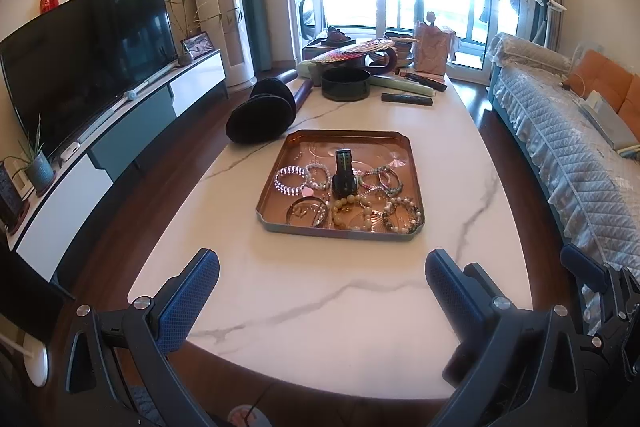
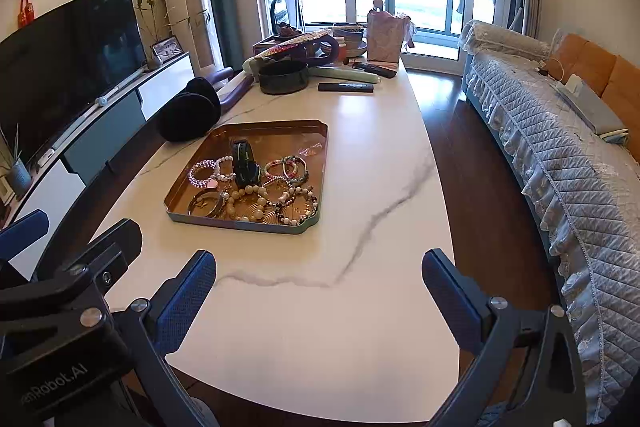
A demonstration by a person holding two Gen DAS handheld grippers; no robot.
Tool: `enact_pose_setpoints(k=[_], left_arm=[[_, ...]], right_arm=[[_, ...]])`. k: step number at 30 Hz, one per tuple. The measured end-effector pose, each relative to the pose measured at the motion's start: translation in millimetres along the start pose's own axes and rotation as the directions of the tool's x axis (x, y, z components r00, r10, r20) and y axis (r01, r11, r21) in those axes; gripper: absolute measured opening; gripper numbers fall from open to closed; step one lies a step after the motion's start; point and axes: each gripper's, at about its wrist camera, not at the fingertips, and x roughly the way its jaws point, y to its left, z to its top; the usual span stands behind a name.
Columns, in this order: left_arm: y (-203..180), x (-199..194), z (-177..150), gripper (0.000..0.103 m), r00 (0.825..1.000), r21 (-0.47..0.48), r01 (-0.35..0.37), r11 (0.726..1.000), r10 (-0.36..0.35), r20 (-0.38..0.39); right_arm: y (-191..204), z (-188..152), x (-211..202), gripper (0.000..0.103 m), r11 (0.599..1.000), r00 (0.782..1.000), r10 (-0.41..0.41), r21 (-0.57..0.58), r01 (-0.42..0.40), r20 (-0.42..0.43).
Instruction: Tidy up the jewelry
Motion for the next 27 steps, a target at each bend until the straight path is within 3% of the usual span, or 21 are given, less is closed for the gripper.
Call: enact_pose_setpoints(k=[27], left_arm=[[0.3,2.4,-0.4,0.102,1.0,0.0,0.003,1.0,-0.003,-0.006]], right_arm=[[-0.7,-1.9,-0.4,0.103,1.0,1.0,0.0,-0.001,0.0,-0.006]])
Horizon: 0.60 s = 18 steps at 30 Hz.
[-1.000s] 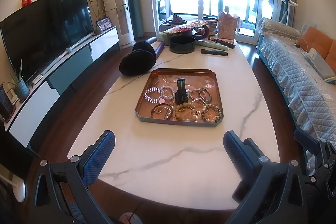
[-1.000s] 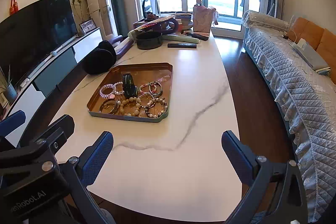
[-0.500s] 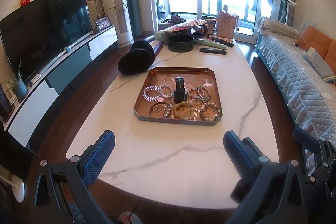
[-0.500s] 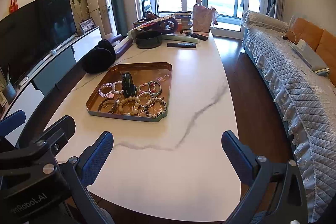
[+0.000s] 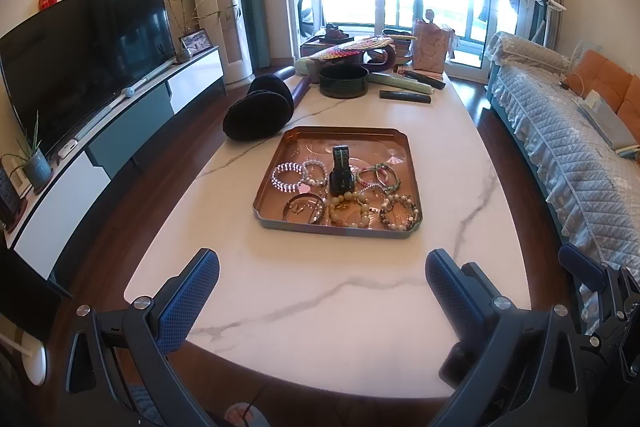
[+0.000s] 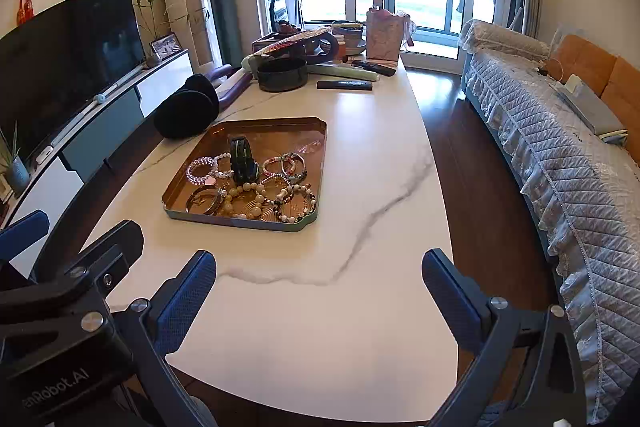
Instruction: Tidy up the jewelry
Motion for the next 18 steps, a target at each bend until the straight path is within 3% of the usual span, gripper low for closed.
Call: enact_pose_setpoints(k=[18], left_arm=[[-0.2,-0.4,-0.4,0.102,1.0,0.0,0.003,1.0,-0.003,0.0]], right_arm=[[-1.1,-1.2,0.2,0.103,1.0,1.0,0.0,0.0,0.0,-0.002]])
